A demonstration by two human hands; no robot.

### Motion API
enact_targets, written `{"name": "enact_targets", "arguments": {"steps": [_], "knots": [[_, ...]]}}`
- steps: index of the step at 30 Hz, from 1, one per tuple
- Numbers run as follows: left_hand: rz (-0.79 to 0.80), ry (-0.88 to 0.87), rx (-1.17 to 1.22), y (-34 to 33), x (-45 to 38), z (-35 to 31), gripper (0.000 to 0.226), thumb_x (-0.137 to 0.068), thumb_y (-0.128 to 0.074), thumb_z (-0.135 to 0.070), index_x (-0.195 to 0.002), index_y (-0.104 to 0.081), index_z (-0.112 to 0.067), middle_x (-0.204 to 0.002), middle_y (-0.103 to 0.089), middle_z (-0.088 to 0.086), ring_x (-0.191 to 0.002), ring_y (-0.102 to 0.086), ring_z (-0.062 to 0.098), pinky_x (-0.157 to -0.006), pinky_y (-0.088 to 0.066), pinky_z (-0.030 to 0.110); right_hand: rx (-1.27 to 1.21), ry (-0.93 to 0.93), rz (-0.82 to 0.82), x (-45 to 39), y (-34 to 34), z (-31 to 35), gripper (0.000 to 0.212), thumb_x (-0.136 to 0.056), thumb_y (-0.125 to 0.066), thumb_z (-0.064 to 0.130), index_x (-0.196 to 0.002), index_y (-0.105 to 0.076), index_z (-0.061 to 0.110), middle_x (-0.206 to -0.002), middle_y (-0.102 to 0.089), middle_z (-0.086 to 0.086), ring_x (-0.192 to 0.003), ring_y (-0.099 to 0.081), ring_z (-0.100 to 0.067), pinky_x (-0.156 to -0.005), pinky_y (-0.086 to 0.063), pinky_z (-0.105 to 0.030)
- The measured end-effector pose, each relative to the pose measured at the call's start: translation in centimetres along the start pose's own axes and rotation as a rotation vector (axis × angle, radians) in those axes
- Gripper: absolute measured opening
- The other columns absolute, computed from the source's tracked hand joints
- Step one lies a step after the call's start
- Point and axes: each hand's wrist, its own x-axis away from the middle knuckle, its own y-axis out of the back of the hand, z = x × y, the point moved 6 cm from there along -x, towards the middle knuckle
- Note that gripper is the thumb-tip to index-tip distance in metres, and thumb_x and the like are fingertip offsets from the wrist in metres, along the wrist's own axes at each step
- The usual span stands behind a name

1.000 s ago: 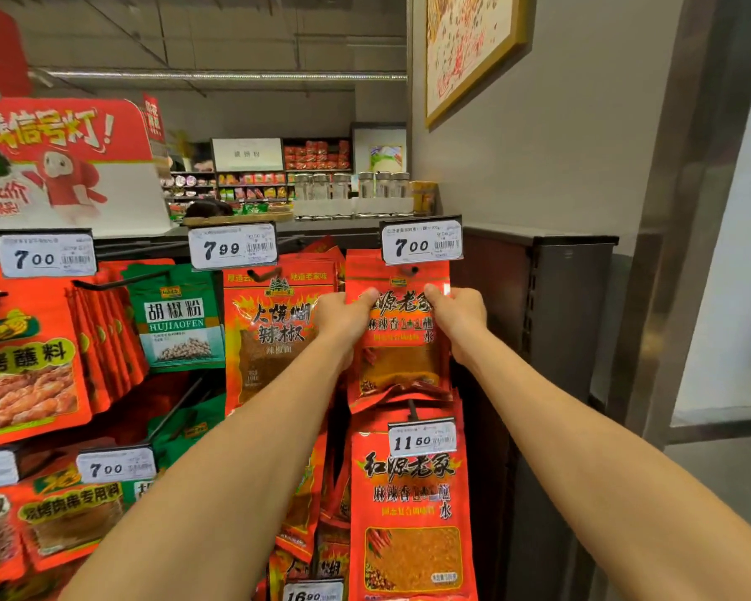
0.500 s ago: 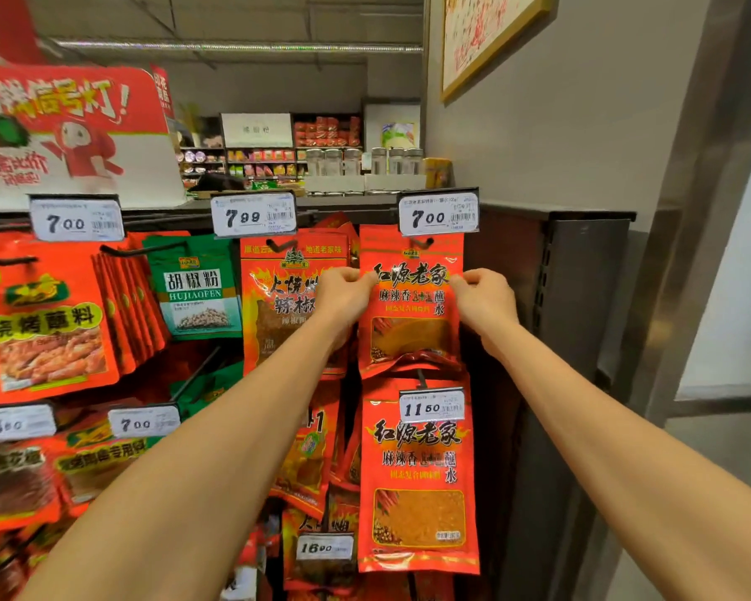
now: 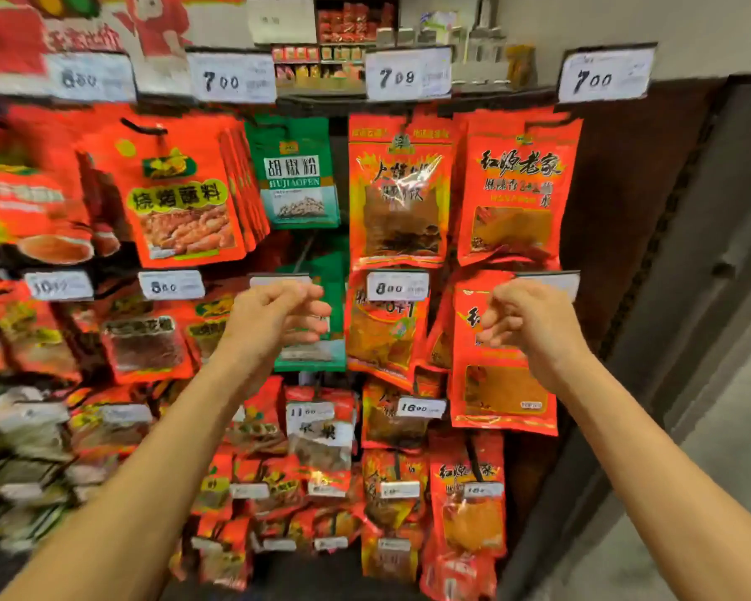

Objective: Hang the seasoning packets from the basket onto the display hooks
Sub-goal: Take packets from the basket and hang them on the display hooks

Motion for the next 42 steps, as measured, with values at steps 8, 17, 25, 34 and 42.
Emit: {"name": "enact_targets", "arguments": {"steps": [8, 17, 25, 34, 42], "knots": [[-0.055, 0.42, -0.048, 15.2, 6.0, 15.8, 0.023, -0.103, -0.049, -0.012, -0.089, -0.067, -0.009, -0.071, -0.068, 0.006, -0.052, -0.059, 0.013, -0.051, -0.049, 0.022, 0.028, -0.371, -0.067, 9.4, -10.2, -17.3, 0.025, -0.097, -0.053, 0.008, -0.074, -0.062, 0.007, -0.05, -0.062, -0.008, -0.039, -0.058, -0.019, -0.038, -0.044, -0.02], [-0.136, 0.871, -0.149, 22.5, 12.8, 36.7, 0.022, -0.099, -0.053, -0.014, -0.084, -0.069, -0.017, -0.064, -0.069, -0.004, -0.049, -0.061, 0.008, -0.048, -0.05, 0.017, 0.288, -0.804, -0.026, 19.2, -16.7, -37.9, 0.028, -0.095, -0.047, 0.002, -0.071, -0.06, 0.009, -0.047, -0.061, -0.002, -0.038, -0.058, -0.015, -0.047, -0.05, -0.028], [-0.222, 1.264, -0.113, 24.3, 24.1, 63.7, 0.022, -0.101, -0.047, -0.005, -0.085, -0.057, -0.015, -0.08, -0.059, 0.011, -0.06, -0.055, 0.02, -0.057, -0.043, 0.024, 0.76, -0.965, 0.483, 28.3, -22.1, -66.9, 0.014, -0.097, -0.058, 0.011, -0.09, -0.071, 0.009, -0.1, -0.071, -0.02, -0.091, -0.067, -0.035, -0.084, -0.056, -0.045], [-0.038, 1.279, -0.318, 28.0, 30.5, 88.7, 0.029, -0.099, -0.05, -0.003, -0.077, -0.054, -0.02, -0.077, -0.057, -0.003, -0.061, -0.059, 0.007, -0.05, -0.049, 0.015, 1.204, -0.634, 0.998, 36.3, -28.4, -97.0, 0.027, -0.098, -0.054, 0.037, -0.102, -0.067, 0.014, -0.105, -0.07, -0.02, -0.099, -0.066, -0.04, -0.074, -0.047, -0.038], [-0.044, 1.295, -0.341, 29.4, 32.2, 101.9, 0.017, -0.097, -0.051, -0.002, -0.094, -0.067, -0.001, -0.083, -0.068, 0.015, -0.066, -0.062, 0.024, -0.064, -0.047, 0.034, 1.568, -0.31, 1.292, 37.9, -30.8, -113.0, 0.114, -0.087, -0.064, 0.061, -0.159, 0.013, 0.018, -0.168, 0.017, -0.015, -0.154, 0.012, -0.041, -0.122, -0.009, -0.063]]}}
